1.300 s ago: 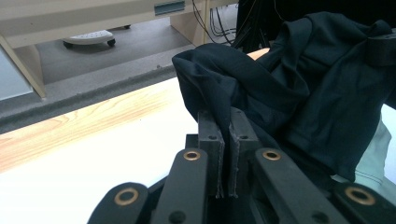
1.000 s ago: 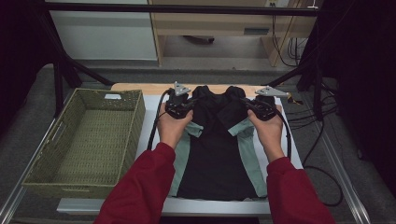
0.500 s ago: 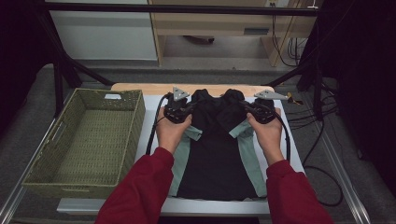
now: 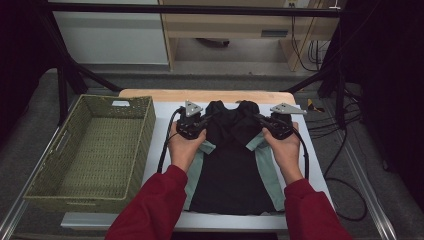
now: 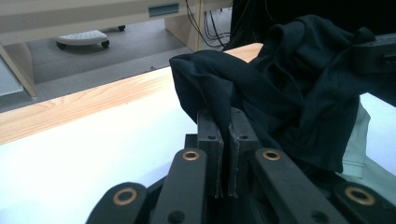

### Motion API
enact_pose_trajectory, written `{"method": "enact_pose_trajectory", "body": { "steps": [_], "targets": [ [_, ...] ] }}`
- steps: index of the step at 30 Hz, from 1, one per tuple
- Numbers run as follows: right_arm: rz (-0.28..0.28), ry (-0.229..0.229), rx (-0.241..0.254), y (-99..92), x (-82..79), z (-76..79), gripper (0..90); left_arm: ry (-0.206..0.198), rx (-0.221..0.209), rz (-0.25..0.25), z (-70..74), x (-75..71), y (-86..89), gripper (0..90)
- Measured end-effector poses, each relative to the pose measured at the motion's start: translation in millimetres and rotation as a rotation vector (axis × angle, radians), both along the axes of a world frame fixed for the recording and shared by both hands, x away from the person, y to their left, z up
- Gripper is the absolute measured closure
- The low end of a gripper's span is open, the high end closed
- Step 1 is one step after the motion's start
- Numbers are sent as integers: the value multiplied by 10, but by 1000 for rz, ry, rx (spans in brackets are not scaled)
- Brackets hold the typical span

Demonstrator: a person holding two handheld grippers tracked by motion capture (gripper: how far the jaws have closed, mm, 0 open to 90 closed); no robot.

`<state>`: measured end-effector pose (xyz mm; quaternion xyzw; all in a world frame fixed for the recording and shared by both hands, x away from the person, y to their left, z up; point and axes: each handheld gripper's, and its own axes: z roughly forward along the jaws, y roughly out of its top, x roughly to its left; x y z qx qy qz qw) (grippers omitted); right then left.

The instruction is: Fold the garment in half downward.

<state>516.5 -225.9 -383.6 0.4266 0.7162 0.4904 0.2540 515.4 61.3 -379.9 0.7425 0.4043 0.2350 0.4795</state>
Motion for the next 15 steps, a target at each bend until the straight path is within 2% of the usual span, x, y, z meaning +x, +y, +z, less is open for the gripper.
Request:
{"method": "enact_pose_trajectory", "body": {
  "steps": [6,15],
  "targets": [
    [15,-2,5,6,-84,-49,865,-18,-22,10,-68,-77,17,859],
    [43,8,9,45,-230,-137,865,-56,-30,21,-195,-200,9,858]
  ]
}}
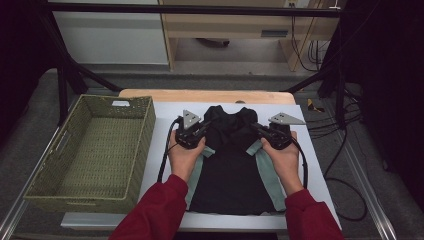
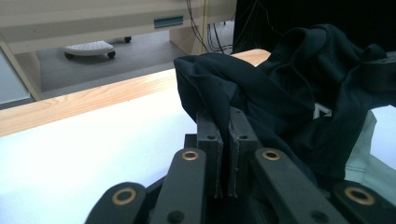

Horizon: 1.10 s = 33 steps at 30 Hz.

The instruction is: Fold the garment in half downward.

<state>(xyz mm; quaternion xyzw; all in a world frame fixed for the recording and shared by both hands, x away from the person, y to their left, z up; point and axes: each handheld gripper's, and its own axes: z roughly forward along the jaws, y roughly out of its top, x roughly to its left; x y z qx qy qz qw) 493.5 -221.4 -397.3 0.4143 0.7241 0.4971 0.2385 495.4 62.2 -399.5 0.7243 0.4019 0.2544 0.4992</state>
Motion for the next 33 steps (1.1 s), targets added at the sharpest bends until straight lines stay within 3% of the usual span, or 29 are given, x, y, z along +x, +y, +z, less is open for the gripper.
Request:
{"method": "enact_pose_trajectory", "body": {
  "steps": [9,27,33],
  "targets": [
    [17,6,5,-18,-119,-66,864,-8,8,-23,-66,-111,-5,856],
    [49,37,28,-57,-447,-360,864,6,38,-58,-316,-404,98,850],
    [52,48,26,-80,-522,-431,863,42,56,-76,-413,-479,138,848]
  ]
}}
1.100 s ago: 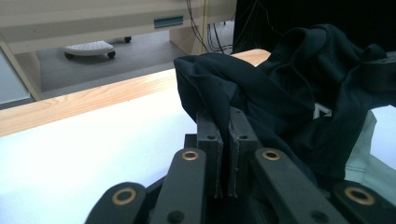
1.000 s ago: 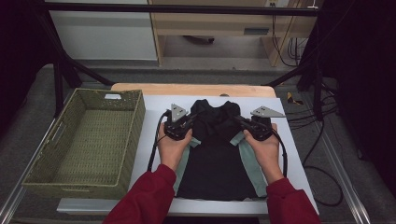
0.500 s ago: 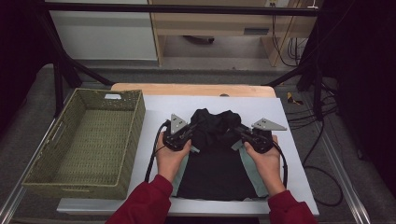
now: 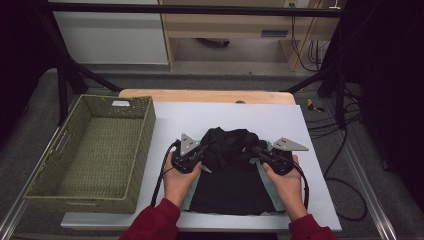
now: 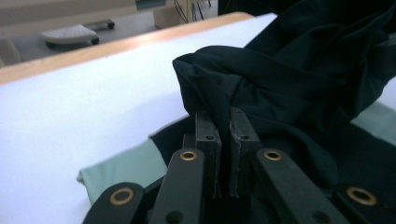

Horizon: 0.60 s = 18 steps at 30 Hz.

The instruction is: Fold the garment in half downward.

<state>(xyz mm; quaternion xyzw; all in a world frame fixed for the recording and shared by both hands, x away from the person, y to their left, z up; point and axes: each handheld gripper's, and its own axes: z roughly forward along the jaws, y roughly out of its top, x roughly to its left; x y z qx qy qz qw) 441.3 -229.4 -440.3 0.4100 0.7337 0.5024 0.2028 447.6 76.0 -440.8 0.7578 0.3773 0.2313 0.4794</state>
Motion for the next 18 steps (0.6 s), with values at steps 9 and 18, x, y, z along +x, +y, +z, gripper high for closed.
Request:
{"method": "enact_pose_trajectory", "body": {
  "steps": [9,18],
  "targets": [
    [5,8,-18,-43,-142,-85,863,49,-17,-2,-76,-149,68,845],
    [11,34,25,-70,-240,-111,861,53,5,-25,-115,-221,31,836]
  ]
}}
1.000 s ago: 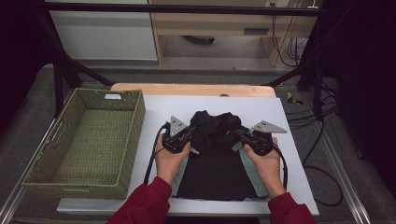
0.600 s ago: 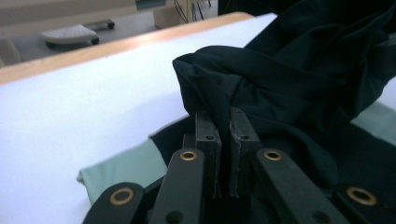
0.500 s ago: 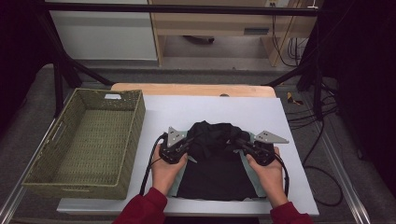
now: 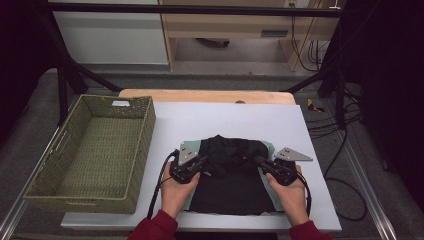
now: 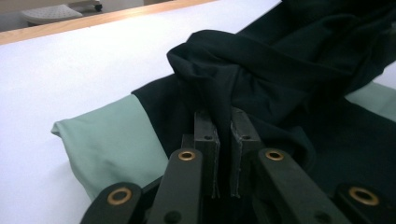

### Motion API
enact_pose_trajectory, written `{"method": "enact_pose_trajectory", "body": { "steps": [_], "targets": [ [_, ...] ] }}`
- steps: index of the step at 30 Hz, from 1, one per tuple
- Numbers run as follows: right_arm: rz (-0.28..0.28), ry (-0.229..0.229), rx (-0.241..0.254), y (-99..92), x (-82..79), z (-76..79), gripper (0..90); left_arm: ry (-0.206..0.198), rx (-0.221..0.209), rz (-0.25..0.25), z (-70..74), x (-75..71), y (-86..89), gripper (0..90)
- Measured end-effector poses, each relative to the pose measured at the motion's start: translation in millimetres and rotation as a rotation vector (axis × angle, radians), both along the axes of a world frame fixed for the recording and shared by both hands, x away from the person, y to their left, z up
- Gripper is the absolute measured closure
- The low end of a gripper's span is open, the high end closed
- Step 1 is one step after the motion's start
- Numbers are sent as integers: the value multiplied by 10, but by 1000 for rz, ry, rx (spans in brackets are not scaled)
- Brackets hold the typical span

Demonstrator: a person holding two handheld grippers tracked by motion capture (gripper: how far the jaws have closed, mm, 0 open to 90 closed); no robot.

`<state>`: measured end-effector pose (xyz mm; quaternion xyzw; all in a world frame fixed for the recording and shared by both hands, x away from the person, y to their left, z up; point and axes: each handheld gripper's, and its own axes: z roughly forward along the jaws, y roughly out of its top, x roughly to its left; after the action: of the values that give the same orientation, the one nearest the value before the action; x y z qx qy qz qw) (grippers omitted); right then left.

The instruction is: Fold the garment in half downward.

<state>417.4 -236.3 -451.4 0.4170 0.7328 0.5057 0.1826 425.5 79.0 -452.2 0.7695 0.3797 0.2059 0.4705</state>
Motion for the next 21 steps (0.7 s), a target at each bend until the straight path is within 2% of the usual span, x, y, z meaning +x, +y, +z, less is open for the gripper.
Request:
{"method": "enact_pose_trajectory", "body": {
  "steps": [4,6,15,21],
  "targets": [
    [6,3,7,3,-31,-16,860,4,21,-11,-29,-40,8,831],
    [16,15,39,8,-53,-33,860,3,35,-16,-36,-64,21,828],
    [22,2,-35,15,-155,-52,859,20,23,-39,-6,-140,44,823],
    [38,3,-52,34,-184,-49,859,29,26,-48,-12,-199,49,826]
  ]
}}
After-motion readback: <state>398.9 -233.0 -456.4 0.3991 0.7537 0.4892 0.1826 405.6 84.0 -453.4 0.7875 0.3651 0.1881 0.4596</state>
